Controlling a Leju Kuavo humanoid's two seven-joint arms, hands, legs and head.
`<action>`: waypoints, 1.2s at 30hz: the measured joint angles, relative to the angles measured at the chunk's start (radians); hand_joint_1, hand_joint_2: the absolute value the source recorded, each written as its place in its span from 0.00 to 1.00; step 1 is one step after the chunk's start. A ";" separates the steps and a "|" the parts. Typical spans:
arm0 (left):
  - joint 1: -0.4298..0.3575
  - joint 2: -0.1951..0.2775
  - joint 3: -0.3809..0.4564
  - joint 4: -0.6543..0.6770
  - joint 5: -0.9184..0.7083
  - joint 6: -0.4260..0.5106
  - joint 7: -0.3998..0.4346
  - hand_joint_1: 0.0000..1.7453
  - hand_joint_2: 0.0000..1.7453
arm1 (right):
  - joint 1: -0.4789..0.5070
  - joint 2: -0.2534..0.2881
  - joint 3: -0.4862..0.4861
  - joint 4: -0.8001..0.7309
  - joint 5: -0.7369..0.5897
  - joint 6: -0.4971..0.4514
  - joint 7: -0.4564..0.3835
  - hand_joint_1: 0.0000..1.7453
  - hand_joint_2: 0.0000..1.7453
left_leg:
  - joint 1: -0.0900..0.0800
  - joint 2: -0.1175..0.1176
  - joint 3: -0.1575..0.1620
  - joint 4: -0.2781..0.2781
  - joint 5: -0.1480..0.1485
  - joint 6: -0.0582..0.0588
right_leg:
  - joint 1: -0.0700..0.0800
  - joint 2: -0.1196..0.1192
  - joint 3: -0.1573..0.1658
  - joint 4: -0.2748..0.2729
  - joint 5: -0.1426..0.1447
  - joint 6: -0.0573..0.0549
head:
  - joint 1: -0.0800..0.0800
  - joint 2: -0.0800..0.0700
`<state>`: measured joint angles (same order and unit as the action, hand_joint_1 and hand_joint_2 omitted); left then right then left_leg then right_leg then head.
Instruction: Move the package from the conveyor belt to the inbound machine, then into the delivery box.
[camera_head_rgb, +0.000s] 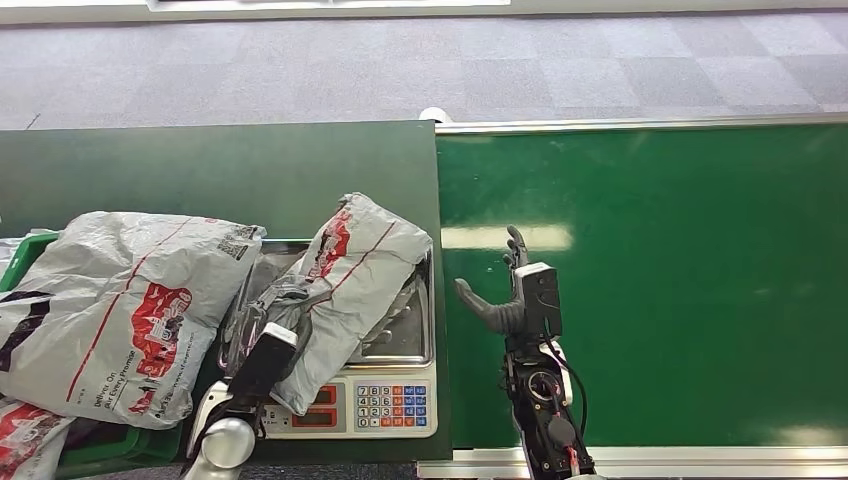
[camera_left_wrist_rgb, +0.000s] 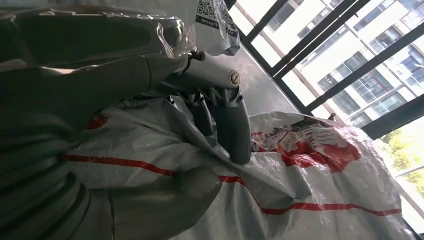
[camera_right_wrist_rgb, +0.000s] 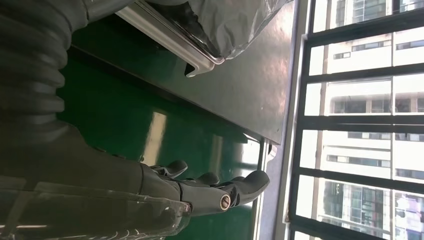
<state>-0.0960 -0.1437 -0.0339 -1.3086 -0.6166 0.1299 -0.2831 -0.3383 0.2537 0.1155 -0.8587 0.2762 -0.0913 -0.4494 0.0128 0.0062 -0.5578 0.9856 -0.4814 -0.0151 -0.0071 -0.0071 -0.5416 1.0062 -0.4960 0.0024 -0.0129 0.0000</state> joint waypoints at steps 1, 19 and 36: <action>-0.005 0.002 -0.006 0.006 -0.033 -0.003 0.022 0.93 1.00 | 0.000 0.000 0.000 0.000 0.001 0.002 0.001 0.00 1.00 | 0.000 0.000 0.000 0.000 0.000 0.000 | 0.000 0.000 0.000 0.000 0.000 0.000 | 0.000 0.000; -0.053 0.006 -0.050 0.065 -0.148 -0.035 0.041 1.00 1.00 | 0.003 0.003 -0.003 -0.003 0.021 0.014 0.023 0.00 1.00 | -0.001 -0.002 0.008 0.000 0.000 0.000 | -0.001 -0.003 0.010 0.000 -0.001 0.001 | 0.000 0.000; 0.066 -0.018 -0.015 -0.251 0.414 0.163 -0.412 1.00 1.00 | -0.034 0.005 -0.003 0.031 0.001 0.015 -0.022 0.00 1.00 | 0.000 -0.001 0.002 0.000 0.000 0.000 | 0.000 -0.002 0.002 0.000 0.000 0.000 | 0.000 0.000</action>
<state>-0.0296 -0.1614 -0.0486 -1.5596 -0.2024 0.2929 -0.6947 -0.3728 0.2584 0.1121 -0.8273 0.2774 -0.0761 -0.4709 0.0123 0.0052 -0.5561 0.9855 -0.4813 -0.0150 -0.0075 -0.0093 -0.5393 1.0062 -0.4965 0.0028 -0.0128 0.0000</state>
